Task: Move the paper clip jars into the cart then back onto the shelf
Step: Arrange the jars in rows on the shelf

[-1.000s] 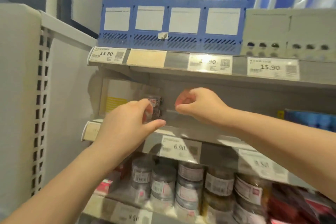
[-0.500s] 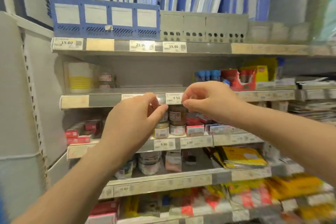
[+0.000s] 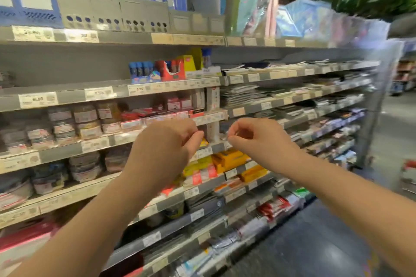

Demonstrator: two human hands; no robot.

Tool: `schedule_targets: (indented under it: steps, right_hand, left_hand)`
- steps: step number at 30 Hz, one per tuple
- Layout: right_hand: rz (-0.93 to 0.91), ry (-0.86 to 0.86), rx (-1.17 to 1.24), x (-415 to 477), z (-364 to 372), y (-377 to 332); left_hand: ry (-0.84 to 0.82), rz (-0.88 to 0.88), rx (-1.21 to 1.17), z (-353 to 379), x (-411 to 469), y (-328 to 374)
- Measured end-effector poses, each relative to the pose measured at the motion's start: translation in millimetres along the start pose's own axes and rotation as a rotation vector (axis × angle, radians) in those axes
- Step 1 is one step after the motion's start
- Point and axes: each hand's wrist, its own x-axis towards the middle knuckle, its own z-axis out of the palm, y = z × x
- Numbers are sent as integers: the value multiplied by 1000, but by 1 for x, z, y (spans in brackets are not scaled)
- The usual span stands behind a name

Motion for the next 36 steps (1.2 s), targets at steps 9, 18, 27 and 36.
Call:
schedule_targets:
  steps: [9,18,27,36]
  right_hand:
    - [317,164,-149,-189,-121,150]
    - [777,320,-159,-306,-147,278]
    - [1209,408,-40,-378,-82,384]
    - [1514,404,97,-440,1,441]
  left_hand:
    - [-188,163,-349,157,-1,232]
    - [-555,369,-564,323,-21,366]
    - [-986,580,-511,469,-81,391]
    - [-1264,530,-412,555,-169,380]
